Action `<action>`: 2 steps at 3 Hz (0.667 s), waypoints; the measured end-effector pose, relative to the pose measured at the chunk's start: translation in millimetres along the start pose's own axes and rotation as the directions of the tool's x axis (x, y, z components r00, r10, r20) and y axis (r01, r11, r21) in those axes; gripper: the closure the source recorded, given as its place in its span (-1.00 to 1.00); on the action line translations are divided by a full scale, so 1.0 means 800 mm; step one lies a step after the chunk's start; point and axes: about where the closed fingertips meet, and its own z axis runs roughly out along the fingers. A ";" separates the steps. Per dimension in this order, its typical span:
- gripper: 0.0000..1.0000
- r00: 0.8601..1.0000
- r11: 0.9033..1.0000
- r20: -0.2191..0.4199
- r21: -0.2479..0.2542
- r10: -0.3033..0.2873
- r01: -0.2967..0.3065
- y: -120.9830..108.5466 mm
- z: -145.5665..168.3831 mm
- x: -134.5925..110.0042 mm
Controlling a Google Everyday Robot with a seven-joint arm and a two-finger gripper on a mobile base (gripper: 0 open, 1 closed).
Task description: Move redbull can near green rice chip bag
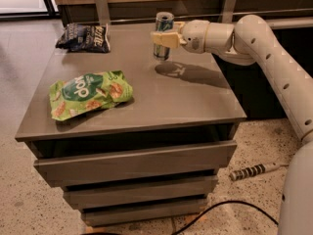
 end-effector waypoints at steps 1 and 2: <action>1.00 0.999 0.997 -0.048 -0.072 0.010 -0.014 0.061 0.017 0.018; 1.00 0.999 0.997 -0.041 -0.079 0.022 -0.025 0.074 0.024 0.024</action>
Offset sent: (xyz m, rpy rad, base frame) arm -0.0253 0.0131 -0.0045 -0.0139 0.0232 0.0379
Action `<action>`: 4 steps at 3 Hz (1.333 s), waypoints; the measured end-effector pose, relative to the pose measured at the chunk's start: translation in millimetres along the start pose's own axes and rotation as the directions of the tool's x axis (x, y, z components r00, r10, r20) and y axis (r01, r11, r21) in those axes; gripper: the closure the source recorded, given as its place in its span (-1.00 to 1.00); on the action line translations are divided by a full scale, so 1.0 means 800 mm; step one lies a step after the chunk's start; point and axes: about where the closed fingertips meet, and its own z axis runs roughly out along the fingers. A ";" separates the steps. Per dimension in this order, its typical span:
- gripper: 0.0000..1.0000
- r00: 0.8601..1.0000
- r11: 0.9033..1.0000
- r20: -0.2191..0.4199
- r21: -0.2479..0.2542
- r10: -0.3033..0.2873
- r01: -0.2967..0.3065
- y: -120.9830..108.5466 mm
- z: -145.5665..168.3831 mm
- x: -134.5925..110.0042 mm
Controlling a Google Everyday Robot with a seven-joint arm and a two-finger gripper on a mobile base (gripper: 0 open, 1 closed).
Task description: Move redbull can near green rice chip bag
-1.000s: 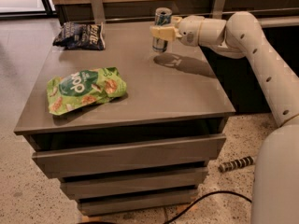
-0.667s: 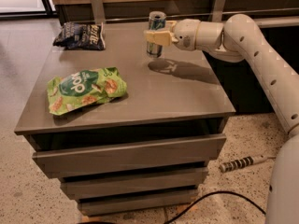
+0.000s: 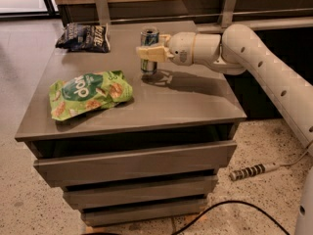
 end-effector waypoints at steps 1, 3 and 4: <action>1.00 1.000 1.000 0.005 -0.012 0.017 -0.017 0.012 0.008 0.006; 1.00 0.999 0.999 -0.021 -0.044 0.027 -0.028 0.034 0.022 0.020; 0.58 0.999 0.998 -0.051 -0.060 0.017 -0.020 0.039 0.026 0.020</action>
Offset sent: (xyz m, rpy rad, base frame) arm -0.0225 0.0189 -0.0207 -0.0031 0.0416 0.0314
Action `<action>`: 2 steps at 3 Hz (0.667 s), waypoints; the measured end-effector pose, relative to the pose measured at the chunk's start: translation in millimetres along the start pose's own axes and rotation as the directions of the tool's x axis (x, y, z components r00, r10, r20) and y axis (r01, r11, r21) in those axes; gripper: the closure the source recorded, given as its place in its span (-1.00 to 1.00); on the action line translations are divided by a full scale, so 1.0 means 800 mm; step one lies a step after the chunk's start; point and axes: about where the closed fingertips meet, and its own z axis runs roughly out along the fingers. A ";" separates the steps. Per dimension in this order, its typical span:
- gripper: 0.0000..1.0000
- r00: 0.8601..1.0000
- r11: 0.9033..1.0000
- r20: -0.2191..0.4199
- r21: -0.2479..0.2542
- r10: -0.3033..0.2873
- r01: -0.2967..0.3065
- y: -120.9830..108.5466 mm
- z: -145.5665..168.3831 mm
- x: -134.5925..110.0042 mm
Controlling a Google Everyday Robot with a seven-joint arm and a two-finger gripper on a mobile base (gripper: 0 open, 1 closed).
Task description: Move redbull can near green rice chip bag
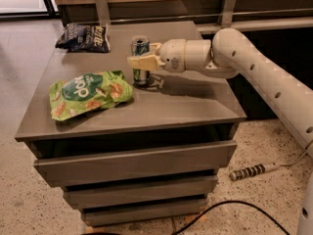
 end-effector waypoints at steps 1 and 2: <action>0.11 1.000 1.000 -0.010 -0.008 0.002 -0.002 0.001 0.001 0.000; -0.35 1.000 1.000 -0.018 -0.012 0.007 -0.007 0.001 0.002 0.001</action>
Offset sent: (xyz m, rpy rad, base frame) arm 0.0015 -0.0055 -0.0026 -0.0234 0.0198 0.0038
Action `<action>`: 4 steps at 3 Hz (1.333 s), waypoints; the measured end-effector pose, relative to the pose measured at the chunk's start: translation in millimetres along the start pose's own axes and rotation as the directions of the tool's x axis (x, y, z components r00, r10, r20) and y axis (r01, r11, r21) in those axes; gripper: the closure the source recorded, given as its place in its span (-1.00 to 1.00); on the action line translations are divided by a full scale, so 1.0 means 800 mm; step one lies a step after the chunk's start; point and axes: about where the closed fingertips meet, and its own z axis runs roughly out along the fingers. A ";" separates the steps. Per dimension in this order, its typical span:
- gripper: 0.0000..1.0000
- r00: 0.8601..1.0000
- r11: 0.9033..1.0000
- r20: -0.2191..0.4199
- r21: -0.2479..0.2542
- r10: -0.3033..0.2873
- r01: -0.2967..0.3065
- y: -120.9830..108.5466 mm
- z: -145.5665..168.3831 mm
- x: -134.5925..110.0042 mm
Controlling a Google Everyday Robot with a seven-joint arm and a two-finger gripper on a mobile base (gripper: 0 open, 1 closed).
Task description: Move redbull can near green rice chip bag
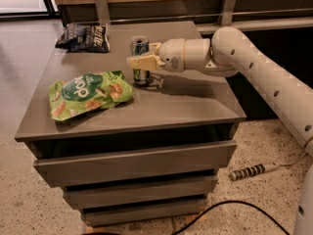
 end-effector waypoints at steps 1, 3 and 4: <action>-0.96 1.000 1.000 -0.010 -0.006 0.005 -0.005 0.000 0.000 0.002; -1.00 0.999 1.000 -0.032 0.001 0.000 0.000 -0.008 -0.016 -0.002; -1.00 0.996 0.998 -0.087 0.067 -0.010 0.016 -0.023 -0.061 -0.001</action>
Offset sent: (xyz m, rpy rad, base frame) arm 0.0021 -0.0088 -0.0013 -0.0223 0.0177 0.0063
